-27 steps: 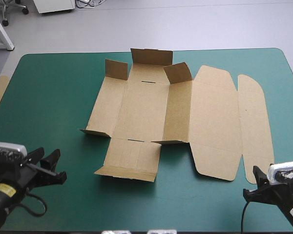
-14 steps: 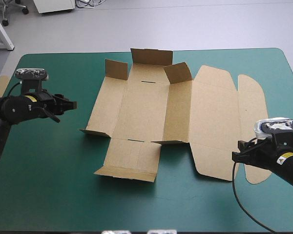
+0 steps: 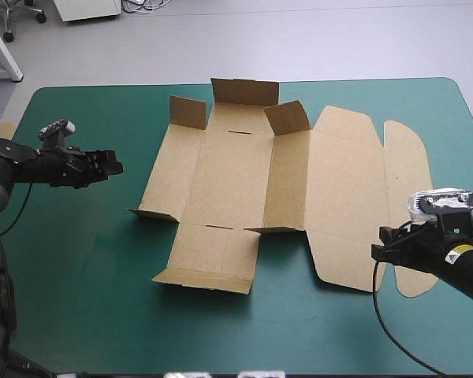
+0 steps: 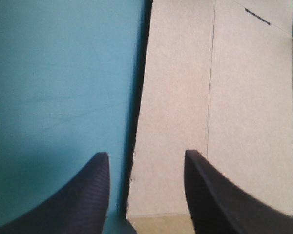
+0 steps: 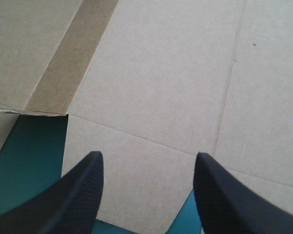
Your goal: Fold the box
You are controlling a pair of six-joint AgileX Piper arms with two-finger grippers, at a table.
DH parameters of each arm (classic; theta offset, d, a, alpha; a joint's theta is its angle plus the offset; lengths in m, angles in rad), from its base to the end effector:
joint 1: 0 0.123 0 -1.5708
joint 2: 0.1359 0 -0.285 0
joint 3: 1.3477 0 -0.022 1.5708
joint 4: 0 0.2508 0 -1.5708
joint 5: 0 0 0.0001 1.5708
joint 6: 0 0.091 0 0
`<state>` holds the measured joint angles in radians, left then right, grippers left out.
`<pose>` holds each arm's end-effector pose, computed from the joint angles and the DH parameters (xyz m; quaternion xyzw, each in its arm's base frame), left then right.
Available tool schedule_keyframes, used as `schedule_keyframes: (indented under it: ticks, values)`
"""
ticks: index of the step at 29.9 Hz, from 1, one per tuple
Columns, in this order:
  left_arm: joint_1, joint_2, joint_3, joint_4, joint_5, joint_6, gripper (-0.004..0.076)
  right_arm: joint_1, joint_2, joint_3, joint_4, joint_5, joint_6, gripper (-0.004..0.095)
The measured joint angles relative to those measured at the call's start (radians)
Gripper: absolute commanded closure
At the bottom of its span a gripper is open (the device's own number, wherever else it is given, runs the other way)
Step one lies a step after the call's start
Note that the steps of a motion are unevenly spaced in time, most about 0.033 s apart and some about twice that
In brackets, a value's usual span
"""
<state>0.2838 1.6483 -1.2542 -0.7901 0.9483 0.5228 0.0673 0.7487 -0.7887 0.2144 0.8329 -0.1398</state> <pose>0.3419 0.0450 0.2811 -0.0626 0.9256 -0.2595 0.2684 0.1331 0.0233 0.3396 -0.0613 0.9012 0.0869 0.4202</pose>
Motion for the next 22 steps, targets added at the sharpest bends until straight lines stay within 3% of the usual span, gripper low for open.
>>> schedule_keyframes:
  ticks: [5,16,22]
  values:
    - [0.000,0.091,-0.003,-0.095,-0.013,0.074,0.0330,0.000,0.000,-0.001,0.018,0.022,-0.002,0.0379]
    - [-0.013,0.282,-0.007,-0.202,0.020,0.162,0.0329,0.000,0.000,-0.001,0.026,0.040,-0.002,0.0380]
    - [-0.099,0.300,-0.020,-0.226,0.019,0.183,0.0329,0.000,0.000,-0.001,0.029,0.040,0.002,0.0382]
